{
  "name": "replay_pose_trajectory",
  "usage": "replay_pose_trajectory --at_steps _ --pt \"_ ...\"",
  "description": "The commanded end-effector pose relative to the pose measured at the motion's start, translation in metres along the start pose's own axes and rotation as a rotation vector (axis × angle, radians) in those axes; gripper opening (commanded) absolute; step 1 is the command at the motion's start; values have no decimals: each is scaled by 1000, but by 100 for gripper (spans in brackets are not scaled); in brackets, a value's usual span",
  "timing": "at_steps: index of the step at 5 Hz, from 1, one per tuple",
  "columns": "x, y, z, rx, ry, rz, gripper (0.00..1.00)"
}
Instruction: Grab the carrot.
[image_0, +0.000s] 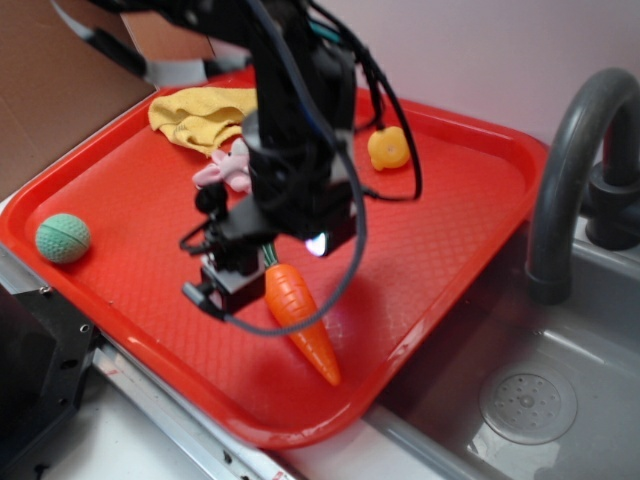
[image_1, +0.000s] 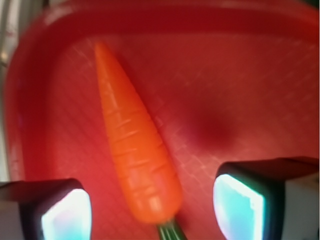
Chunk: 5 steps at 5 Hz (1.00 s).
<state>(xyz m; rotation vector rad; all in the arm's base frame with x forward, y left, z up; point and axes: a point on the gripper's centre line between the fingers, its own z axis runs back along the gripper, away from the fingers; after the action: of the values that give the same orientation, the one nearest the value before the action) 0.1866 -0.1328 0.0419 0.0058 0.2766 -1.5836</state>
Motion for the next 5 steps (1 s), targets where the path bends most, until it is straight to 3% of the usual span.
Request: replay_pose_trajectory --at_steps 1,2,4,5 --pt "0 -15 -29 -24 106 49 100" --pt "4 -15 -36 -23 144 33 0" --pt "4 -16 -36 -21 147 0 0" --pt "-3 -13 -26 6 151 151 0"
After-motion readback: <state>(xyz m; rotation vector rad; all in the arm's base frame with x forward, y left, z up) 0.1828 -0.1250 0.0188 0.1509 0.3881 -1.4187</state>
